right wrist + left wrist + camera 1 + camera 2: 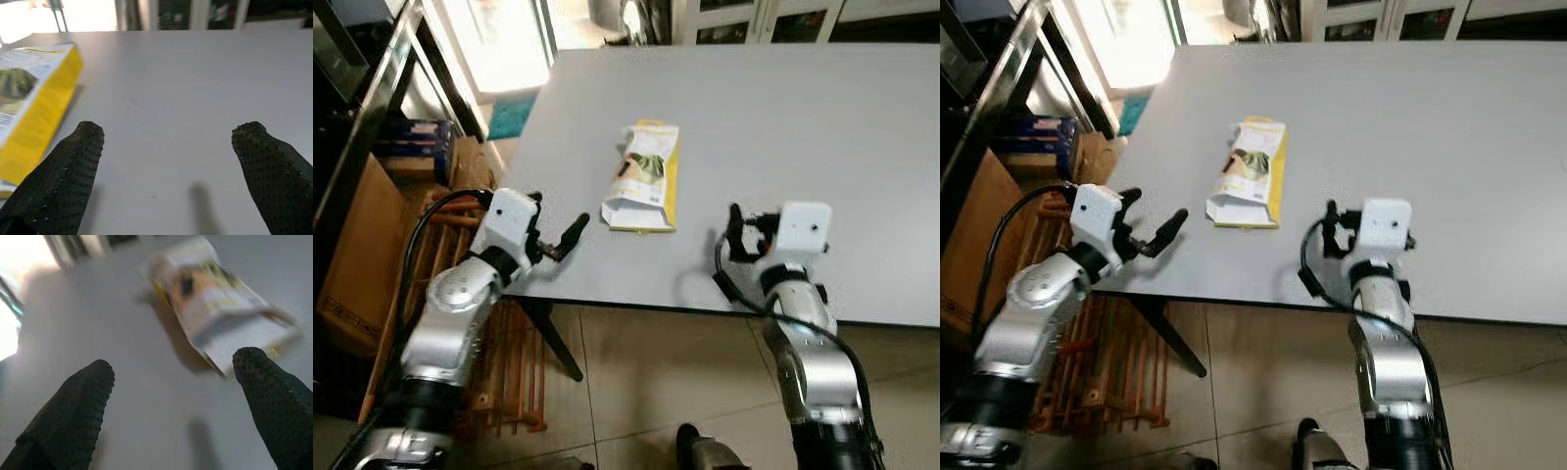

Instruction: Picking trash to rubbish bin

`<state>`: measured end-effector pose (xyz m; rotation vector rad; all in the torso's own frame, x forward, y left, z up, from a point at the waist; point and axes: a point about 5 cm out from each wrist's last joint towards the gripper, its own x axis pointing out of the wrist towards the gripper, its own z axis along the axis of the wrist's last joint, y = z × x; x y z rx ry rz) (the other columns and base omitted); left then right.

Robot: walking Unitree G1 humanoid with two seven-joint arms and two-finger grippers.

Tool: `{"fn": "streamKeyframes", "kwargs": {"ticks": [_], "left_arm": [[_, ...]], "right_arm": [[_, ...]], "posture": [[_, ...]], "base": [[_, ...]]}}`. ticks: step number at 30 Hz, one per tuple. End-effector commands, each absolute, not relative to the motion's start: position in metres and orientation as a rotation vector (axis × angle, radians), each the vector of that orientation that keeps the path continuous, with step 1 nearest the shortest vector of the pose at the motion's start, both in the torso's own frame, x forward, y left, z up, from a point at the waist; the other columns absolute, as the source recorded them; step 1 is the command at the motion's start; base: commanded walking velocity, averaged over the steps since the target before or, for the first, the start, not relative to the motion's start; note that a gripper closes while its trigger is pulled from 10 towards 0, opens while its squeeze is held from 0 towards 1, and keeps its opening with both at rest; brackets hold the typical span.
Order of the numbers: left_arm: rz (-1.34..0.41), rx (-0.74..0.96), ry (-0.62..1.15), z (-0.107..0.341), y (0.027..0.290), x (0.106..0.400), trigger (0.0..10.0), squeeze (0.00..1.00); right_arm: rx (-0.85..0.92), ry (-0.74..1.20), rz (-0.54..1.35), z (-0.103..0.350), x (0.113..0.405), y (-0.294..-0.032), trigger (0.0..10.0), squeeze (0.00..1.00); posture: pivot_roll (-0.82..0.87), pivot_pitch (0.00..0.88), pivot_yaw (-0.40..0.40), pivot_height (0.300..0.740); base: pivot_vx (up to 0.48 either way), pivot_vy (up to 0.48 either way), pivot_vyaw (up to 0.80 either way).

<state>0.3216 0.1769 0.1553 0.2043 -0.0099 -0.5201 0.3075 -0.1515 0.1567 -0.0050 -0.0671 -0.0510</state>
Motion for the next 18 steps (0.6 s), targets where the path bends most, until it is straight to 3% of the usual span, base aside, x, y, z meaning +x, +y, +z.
{"fn": "streamKeyframes", "kwargs": {"ticks": [1,18], "left_arm": [[-0.566,0.19,0.025,0.158,0.179,0.316,10.0,0.0],[-0.636,0.188,0.092,0.166,0.189,0.299,10.0,0.0]], "right_arm": [[0.028,-0.068,-0.019,0.159,0.311,-0.15,10.0,0.0],[0.073,-0.083,0.063,0.164,0.32,-0.139,10.0,0.0]], "posture": [[0.09,0.26,0.097,0.74],[0.12,0.281,0.102,0.74]], "base": [[0.0,0.0,0.0],[0.0,0.0,0.0]]}}
